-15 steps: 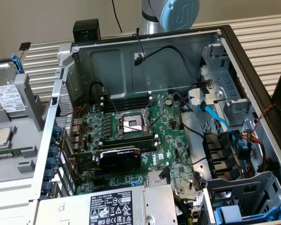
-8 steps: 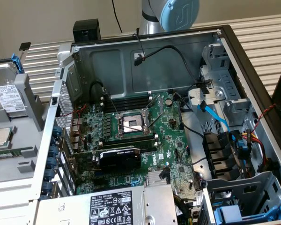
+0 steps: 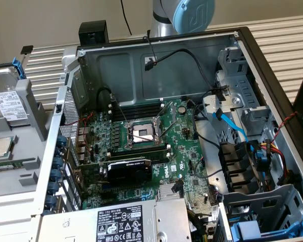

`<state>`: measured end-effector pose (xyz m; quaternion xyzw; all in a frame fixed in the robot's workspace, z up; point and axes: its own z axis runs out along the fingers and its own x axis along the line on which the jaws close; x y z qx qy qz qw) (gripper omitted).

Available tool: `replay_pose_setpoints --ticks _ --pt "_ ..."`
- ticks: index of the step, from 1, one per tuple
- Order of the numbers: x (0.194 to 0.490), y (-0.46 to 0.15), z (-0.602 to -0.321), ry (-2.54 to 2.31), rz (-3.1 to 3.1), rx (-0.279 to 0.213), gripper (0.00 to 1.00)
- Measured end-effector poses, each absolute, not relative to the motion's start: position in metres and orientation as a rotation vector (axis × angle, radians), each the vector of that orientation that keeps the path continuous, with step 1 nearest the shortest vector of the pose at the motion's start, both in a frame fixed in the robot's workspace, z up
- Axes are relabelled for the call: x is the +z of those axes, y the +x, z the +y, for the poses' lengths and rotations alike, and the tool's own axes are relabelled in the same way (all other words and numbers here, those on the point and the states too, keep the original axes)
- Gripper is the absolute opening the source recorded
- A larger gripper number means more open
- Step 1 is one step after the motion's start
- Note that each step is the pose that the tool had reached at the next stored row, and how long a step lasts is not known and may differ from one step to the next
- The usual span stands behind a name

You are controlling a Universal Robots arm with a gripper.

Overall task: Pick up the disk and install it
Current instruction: 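Pick up the disk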

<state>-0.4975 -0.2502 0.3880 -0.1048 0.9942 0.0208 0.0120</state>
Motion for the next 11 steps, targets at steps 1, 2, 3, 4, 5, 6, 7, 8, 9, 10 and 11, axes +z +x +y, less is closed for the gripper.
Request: replay_pose_setpoints --ticks 1,2,3,4,5,6,7,8,9,10,11 --pt "0.388 -0.4975 -0.2502 -0.355 3.097 0.065 0.11" --pt "0.388 -0.4975 -0.2502 -0.384 3.094 0.066 0.11" --pt "0.388 -0.4975 -0.2502 -0.412 3.091 0.066 0.11" --pt "0.388 -0.4975 -0.2502 -0.44 3.087 0.066 0.11" --pt "0.388 -0.4975 -0.2502 -0.468 3.083 0.067 0.11" --pt "0.388 -0.4975 -0.2502 -0.497 3.079 0.067 0.11" --pt "0.388 -0.4975 -0.2502 -0.525 3.075 0.067 0.11" --pt "0.388 -0.4975 -0.2502 -0.553 3.071 0.067 0.11" --pt "0.388 -0.4975 -0.2502 -0.58 3.066 0.068 0.11" --pt "0.388 -0.4975 -0.2502 -0.607 3.061 0.068 0.11" --pt "0.388 -0.4975 -0.2502 -0.635 3.056 0.068 0.11"
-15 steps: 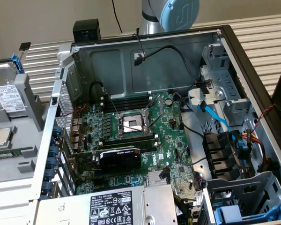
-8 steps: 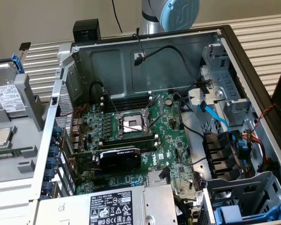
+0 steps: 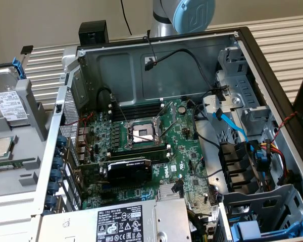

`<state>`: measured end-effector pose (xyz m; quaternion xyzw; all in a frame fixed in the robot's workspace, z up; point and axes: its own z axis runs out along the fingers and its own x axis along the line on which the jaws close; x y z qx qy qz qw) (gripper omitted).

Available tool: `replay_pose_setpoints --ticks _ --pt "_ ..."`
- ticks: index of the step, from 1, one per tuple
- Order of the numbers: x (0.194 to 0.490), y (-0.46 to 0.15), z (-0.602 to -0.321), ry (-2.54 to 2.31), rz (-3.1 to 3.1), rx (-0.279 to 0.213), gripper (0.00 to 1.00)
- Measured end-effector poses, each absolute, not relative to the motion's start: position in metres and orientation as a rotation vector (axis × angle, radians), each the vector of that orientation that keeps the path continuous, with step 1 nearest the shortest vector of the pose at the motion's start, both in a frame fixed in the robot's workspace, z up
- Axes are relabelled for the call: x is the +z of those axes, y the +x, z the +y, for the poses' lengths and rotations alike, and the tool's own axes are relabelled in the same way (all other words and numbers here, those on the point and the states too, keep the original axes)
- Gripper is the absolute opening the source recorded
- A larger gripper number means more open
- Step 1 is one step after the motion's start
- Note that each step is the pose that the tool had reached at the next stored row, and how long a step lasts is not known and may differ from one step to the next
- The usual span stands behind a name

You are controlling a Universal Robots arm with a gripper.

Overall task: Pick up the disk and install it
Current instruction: 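Pick up the disk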

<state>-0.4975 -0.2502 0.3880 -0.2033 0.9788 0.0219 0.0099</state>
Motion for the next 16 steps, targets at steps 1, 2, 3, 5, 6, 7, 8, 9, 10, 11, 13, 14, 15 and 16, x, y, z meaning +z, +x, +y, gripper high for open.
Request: replay_pose_setpoints --ticks 1,2,3,5,6,7,8,9,10,11,13,14,15,16 --pt "0.388 -0.4975 -0.2502 -0.663 3.05 0.069 0.11" --pt "0.388 -0.4975 -0.2502 -0.691 3.044 0.069 0.11" --pt "0.388 -0.4975 -0.2502 -0.719 3.038 0.069 0.11" --pt "0.388 -0.4975 -0.2502 -0.774 3.026 0.069 0.11" --pt "0.388 -0.4975 -0.2502 -0.799 3.02 0.069 0.11" --pt "0.388 -0.4975 -0.2503 -0.823 3.014 0.068 0.11" --pt "0.3879 -0.4975 -0.2503 -0.844 3.01 0.066 0.11" --pt "0.388 -0.4975 -0.2503 -0.862 3.007 0.063 0.11" --pt "0.388 -0.4976 -0.2503 -0.881 3.003 0.061 0.11" --pt "0.388 -0.4976 -0.2503 -0.901 2.999 0.059 0.11" --pt "0.388 -0.4976 -0.2503 -0.943 2.989 0.057 0.11" --pt "0.388 -0.4977 -0.2503 -0.968 2.981 0.056 0.11" --pt "0.388 -0.4976 -0.2503 -0.994 2.973 0.055 0.11" --pt "0.388 -0.4977 -0.2502 -1.021 2.965 0.054 0.11"
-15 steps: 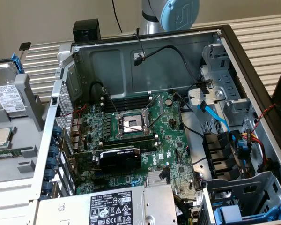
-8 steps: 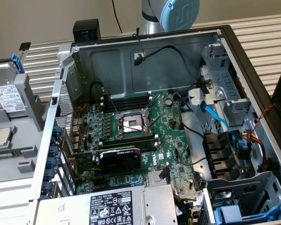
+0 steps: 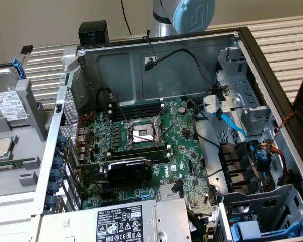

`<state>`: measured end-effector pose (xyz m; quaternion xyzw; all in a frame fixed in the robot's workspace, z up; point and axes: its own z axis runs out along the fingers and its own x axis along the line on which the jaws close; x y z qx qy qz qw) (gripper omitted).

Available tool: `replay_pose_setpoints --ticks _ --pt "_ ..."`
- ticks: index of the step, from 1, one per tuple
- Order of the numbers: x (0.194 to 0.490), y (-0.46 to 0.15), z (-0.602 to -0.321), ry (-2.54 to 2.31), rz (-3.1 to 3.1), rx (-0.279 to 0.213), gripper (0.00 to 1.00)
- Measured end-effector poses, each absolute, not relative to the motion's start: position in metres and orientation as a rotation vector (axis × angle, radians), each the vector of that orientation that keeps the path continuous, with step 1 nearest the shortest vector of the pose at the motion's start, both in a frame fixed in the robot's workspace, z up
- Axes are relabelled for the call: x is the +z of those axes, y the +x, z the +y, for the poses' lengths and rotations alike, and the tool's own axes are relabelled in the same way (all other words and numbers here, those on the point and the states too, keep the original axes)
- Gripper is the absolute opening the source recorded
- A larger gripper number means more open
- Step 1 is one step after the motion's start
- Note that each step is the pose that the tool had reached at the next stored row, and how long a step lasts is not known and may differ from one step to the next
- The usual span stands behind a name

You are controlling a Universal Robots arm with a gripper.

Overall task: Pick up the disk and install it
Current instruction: 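Pick up the disk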

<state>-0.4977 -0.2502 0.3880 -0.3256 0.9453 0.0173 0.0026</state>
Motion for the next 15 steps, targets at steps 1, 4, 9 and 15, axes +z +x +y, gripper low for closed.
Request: replay_pose_setpoints --ticks 1,4,9,15 --pt "0.388 -0.4977 -0.2503 -1.047 2.957 0.054 0.11" --pt "0.388 -0.4977 -0.2503 -1.123 2.931 0.052 0.11" --pt "0.388 -0.4977 -0.2503 -1.249 2.883 0.048 0.11" --pt "0.388 -0.4977 -0.2502 -1.394 2.821 0.044 0.11"
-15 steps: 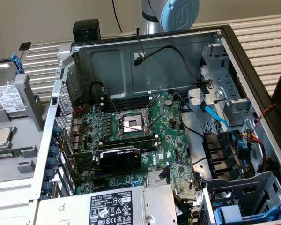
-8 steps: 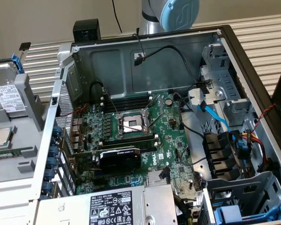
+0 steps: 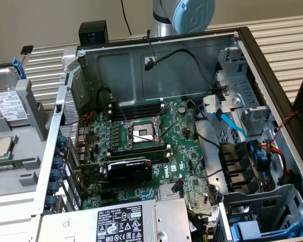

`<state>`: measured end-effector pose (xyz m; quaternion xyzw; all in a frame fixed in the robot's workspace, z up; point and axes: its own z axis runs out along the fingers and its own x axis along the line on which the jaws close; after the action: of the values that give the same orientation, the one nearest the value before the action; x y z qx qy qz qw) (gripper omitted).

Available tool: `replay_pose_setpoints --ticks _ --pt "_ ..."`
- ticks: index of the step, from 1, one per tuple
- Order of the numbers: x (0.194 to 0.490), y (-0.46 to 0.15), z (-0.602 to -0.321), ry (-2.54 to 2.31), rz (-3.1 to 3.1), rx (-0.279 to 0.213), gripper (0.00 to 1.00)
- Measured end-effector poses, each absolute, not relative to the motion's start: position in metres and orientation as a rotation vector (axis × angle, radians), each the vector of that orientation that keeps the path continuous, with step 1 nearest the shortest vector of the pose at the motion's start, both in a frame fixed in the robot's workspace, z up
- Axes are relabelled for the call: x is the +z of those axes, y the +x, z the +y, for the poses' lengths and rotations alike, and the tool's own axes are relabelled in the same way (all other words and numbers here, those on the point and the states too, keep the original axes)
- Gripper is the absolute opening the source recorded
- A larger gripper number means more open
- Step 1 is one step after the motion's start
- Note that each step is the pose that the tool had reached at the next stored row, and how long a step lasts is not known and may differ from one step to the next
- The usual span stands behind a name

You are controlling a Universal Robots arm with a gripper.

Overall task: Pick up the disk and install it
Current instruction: 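Pick up the disk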

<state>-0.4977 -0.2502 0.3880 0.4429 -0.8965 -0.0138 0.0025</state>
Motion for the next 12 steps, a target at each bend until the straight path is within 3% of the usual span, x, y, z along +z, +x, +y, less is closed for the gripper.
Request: replay_pose_setpoints --ticks 12 --pt "0.388 -0.4977 -0.2503 1.666 -2.648 -0.033 0.11"
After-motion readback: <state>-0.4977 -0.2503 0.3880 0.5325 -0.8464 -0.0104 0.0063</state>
